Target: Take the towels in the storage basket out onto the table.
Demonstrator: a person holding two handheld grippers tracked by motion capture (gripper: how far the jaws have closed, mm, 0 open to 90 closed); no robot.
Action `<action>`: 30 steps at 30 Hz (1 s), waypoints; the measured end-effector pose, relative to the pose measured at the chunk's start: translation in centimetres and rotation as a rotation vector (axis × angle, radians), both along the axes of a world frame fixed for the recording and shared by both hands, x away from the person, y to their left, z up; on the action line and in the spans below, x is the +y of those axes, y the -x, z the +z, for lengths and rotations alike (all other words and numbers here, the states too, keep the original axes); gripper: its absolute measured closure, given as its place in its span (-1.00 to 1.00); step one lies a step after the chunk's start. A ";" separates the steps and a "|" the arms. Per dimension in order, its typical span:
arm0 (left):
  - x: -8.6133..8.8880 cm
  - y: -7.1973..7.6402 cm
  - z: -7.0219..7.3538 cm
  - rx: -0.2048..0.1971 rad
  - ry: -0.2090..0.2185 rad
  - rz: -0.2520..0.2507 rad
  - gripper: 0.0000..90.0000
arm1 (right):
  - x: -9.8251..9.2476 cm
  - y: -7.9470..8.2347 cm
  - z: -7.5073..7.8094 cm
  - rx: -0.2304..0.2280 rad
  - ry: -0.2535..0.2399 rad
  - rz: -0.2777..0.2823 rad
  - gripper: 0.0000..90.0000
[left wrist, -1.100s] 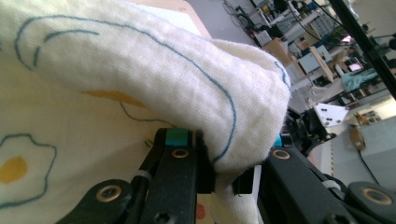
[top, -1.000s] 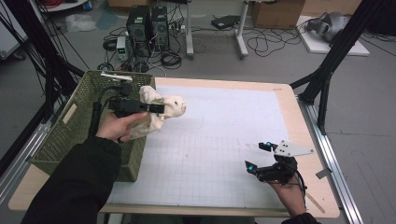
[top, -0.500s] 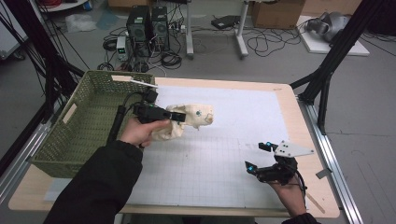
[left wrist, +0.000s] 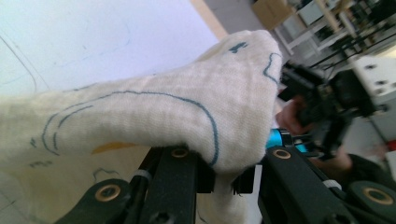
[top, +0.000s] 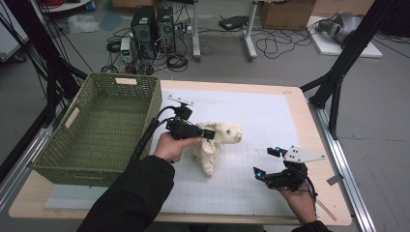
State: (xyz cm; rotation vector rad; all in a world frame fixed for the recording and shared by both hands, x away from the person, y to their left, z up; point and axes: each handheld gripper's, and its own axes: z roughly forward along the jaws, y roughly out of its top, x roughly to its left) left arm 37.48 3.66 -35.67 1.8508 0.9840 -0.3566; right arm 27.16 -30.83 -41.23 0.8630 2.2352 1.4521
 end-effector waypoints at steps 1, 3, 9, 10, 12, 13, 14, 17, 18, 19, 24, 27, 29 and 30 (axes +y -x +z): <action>-0.6 -0.1 -0.5 0.012 -0.002 -0.023 0.82 | 0.0 0.0 0.0 -0.004 0.001 0.001 -0.80; -1.5 -0.2 -1.9 0.063 0.047 -0.029 0.81 | 0.1 0.0 0.0 0.000 -0.001 0.000 -0.80; -4.7 -0.3 -6.7 0.079 -0.075 -0.043 0.79 | -0.2 0.0 0.0 0.000 -0.003 -0.006 -0.80; -5.0 -0.3 -7.2 0.077 -0.082 -0.039 0.79 | -0.3 0.0 0.0 0.002 -0.004 -0.010 -0.80; -5.5 -0.4 -7.9 0.073 -0.104 -0.033 0.79 | -0.4 0.0 -0.1 0.011 -0.008 -0.011 -0.80; -5.6 -0.4 -8.1 0.067 -0.110 -0.024 0.78 | -0.4 0.0 -0.1 0.011 -0.011 -0.010 -0.78; -5.7 -0.5 -8.3 0.060 -0.119 -0.016 0.78 | -0.4 0.0 -0.2 0.010 -0.009 -0.006 -0.74; -5.9 -0.4 -8.6 0.031 -0.137 -0.012 0.72 | -0.2 0.1 -0.2 0.009 0.002 0.003 -0.63; -5.9 -0.4 -8.6 0.027 -0.138 -0.015 0.69 | -0.2 0.0 -0.2 0.012 0.005 0.003 -0.60; -5.9 -0.3 -8.5 0.015 -0.138 -0.018 0.66 | -0.2 0.0 -0.3 0.013 0.005 0.007 -0.56; -5.4 0.2 -7.2 -0.037 -0.131 -0.003 0.30 | -0.2 -0.4 -0.5 0.040 -0.004 0.015 -0.29; -4.7 0.3 -6.3 -0.063 -0.120 0.003 0.10 | 0.0 -0.6 -0.7 0.044 0.001 0.026 -0.16; -4.2 0.6 -5.7 -0.088 -0.112 0.012 0.04 | 0.2 -0.8 -0.8 0.049 0.008 0.036 -0.08; -3.9 0.7 -5.5 -0.097 -0.103 0.016 0.03 | 0.3 -0.8 -0.8 0.054 0.010 0.043 -0.05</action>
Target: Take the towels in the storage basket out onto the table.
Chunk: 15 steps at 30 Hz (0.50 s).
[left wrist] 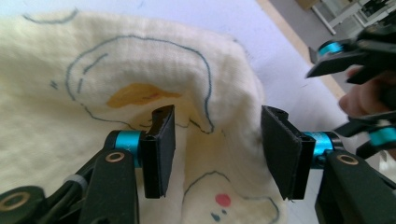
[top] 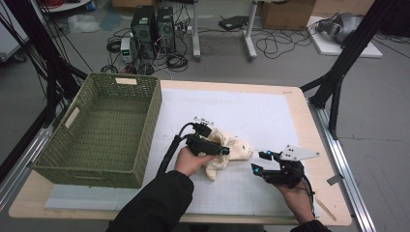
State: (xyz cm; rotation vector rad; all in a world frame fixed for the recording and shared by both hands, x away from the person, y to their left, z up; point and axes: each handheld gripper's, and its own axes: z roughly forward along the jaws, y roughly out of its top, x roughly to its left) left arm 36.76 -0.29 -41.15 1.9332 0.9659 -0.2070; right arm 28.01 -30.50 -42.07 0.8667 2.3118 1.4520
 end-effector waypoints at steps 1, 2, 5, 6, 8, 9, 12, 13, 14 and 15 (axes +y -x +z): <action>0.3 0.1 0.3 -0.011 0.001 0.000 0.02 | 0.1 -0.1 -0.1 -0.002 0.006 0.007 -0.02; 0.5 0.3 0.5 -0.017 0.003 0.006 0.01 | 0.2 -0.2 -0.1 0.006 0.014 0.011 0.01; 1.3 1.0 0.9 -0.037 0.016 0.014 -0.01 | 0.5 -0.5 -0.4 0.012 0.028 0.020 0.06; 1.6 1.2 0.9 -0.050 0.021 0.020 -0.01 | 0.6 -0.7 -0.4 0.009 0.033 0.023 0.08; 2.2 1.7 0.9 -0.070 0.007 0.026 -0.01 | 0.7 -1.0 -0.6 0.016 0.036 0.025 0.11; 2.5 1.9 0.9 -0.078 0.001 0.035 -0.01 | 0.8 -1.1 -0.6 0.021 0.039 0.024 0.11; 3.5 2.6 0.6 -0.097 -0.012 0.056 -0.01 | 1.1 -1.7 -0.7 0.032 0.047 0.019 0.12; 3.8 2.8 0.6 -0.101 -0.006 0.066 0.00 | 1.1 -1.9 -0.7 0.031 0.046 0.021 0.12; 4.0 3.1 0.5 -0.107 -0.010 0.072 0.01 | 1.2 -2.1 -0.7 0.032 0.048 0.017 0.13; 4.2 3.3 0.4 -0.118 -0.026 0.079 0.01 | 1.3 -2.3 -0.8 0.033 0.056 0.016 0.12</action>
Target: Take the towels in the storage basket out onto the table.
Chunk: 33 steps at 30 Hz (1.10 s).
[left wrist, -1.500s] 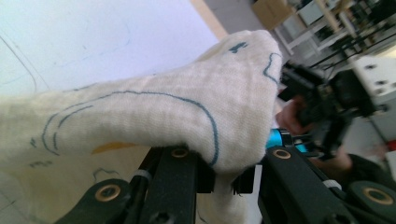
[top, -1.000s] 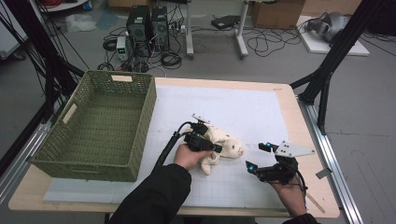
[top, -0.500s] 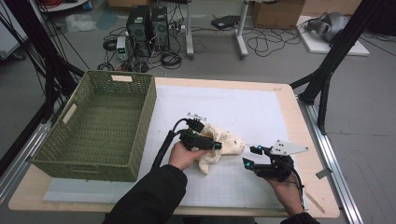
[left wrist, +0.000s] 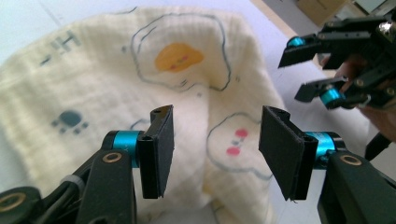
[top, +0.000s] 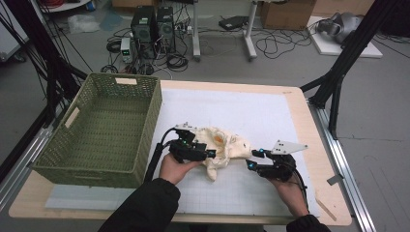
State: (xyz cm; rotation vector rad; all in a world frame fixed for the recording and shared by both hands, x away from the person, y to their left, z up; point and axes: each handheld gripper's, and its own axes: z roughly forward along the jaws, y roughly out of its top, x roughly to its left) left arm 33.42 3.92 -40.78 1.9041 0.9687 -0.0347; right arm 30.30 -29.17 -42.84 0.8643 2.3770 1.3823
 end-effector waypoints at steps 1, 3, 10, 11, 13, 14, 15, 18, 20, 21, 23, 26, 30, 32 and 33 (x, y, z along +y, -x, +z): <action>0.2 0.2 -0.1 -0.009 -0.017 0.006 0.02 | 0.1 -0.2 -0.1 0.002 0.002 -0.001 0.12; 0.4 0.5 -0.5 -0.010 -0.032 0.007 0.08 | 0.4 -0.7 -0.3 0.014 0.022 -0.004 0.12; 0.4 0.5 -2.0 0.000 -0.123 0.011 0.32 | 1.1 -2.5 -1.0 0.039 0.062 -0.003 0.21; 0.3 0.5 -2.1 -0.004 -0.135 0.019 0.40 | 1.2 -2.7 -1.1 0.044 0.067 -0.004 0.23; 0.1 0.2 -2.5 0.006 -0.150 0.015 0.48 | 1.6 -3.1 -1.3 0.051 0.087 -0.004 0.27; 0.0 0.1 -2.7 0.013 -0.161 0.019 0.51 | 1.7 -3.3 -1.4 0.047 0.096 -0.003 0.30; -0.1 0.1 -2.9 0.011 -0.169 0.016 0.52 | 1.7 -3.5 -1.6 0.050 0.101 -0.004 0.36; -0.2 -0.1 -3.1 0.003 -0.172 0.020 0.71 | 1.9 -3.8 -1.9 0.060 0.117 0.001 0.56; -0.1 -0.3 -3.3 0.011 -0.164 0.019 0.85 | 1.9 -4.0 -2.0 0.060 0.126 0.007 0.68; -0.1 -0.4 -3.3 0.013 -0.157 0.024 0.88 | 1.9 -4.1 -2.0 0.055 0.129 0.010 0.76; -0.1 -0.3 -3.2 0.011 -0.152 0.027 0.91 | 1.9 -4.2 -1.9 0.062 0.125 0.019 0.83; 0.2 0.0 -2.6 -0.004 -0.129 0.031 0.92 | 1.8 -4.1 -1.6 0.061 0.119 0.032 0.87; 1.0 0.3 -1.6 -0.023 -0.086 0.051 0.92 | 1.4 -3.5 -0.8 0.053 0.110 0.050 0.87; 1.3 0.3 -1.2 -0.031 -0.061 0.068 0.92 | 1.0 -3.1 -0.2 0.054 0.101 0.058 0.87; 1.5 0.3 -1.0 -0.030 -0.041 0.078 0.92 | 0.8 -2.9 0.1 0.058 0.097 0.063 0.87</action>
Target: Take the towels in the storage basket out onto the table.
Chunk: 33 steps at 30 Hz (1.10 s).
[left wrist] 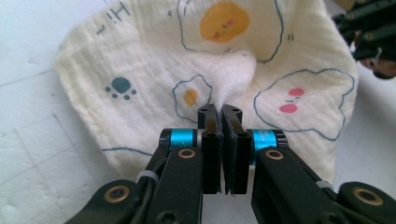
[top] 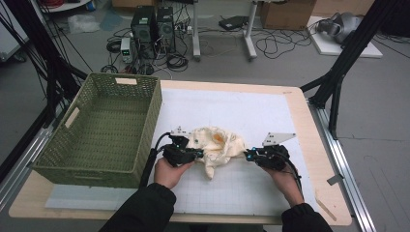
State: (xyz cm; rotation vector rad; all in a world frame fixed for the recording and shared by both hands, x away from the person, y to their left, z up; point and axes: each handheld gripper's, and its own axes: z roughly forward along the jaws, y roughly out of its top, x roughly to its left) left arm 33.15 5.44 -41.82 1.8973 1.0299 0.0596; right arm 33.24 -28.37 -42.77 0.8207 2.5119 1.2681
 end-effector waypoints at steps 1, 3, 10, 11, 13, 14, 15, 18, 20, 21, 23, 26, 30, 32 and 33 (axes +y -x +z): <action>0.1 0.0 0.2 -0.004 0.013 0.012 0.92 | -0.2 0.1 0.3 -0.004 0.002 0.001 0.87; 0.4 -0.1 0.6 -0.017 0.033 0.039 0.92 | -0.6 0.3 1.2 -0.008 0.006 0.004 0.87; 0.5 -1.8 0.0 -0.019 0.018 0.147 0.92 | -3.2 -0.9 2.8 0.020 -0.017 -0.071 0.86; 0.3 -2.0 -0.3 -0.014 0.005 0.154 0.92 | -3.4 -1.2 2.5 0.038 -0.018 -0.085 0.86; 0.1 -2.5 -0.9 -0.005 -0.020 0.168 0.92 | -3.4 -2.0 1.7 0.076 0.010 -0.101 0.85; 0.0 -2.8 -1.2 -0.004 -0.032 0.180 0.92 | -3.3 -2.3 1.2 0.086 0.022 -0.102 0.84; -0.1 -2.9 -1.4 0.003 -0.039 0.184 0.92 | -3.2 -2.5 0.8 0.094 0.037 -0.110 0.82; -0.2 -3.4 -2.0 0.012 -0.072 0.193 0.91 | -3.0 -3.1 -0.3 0.117 0.050 -0.125 0.77; -0.1 -3.3 -1.9 -0.005 -0.072 0.187 0.89 | -3.1 -3.3 -0.6 0.122 0.049 -0.131 0.74; -0.1 -3.2 -1.8 -0.018 -0.075 0.186 0.86 | -3.2 -3.2 -0.7 0.119 0.041 -0.133 0.69; 0.1 -3.0 -1.4 -0.031 -0.063 0.180 0.74 | -3.4 -2.9 -0.5 0.106 0.032 -0.135 0.64; 0.4 -2.6 -0.7 -0.056 -0.044 0.173 0.65 | -3.8 -2.3 -0.2 0.081 0.012 -0.145 0.56; 0.7 -2.1 0.0 -0.074 -0.031 0.163 0.58 | -4.2 -1.2 0.3 0.054 -0.007 -0.154 0.47; 0.8 -1.9 0.3 -0.078 -0.019 0.157 0.54 | -4.4 -0.7 0.4 0.037 -0.024 -0.158 0.44; 0.9 -1.8 0.4 -0.076 -0.014 0.149 0.51 | -4.5 -0.4 0.5 0.036 -0.033 -0.159 0.43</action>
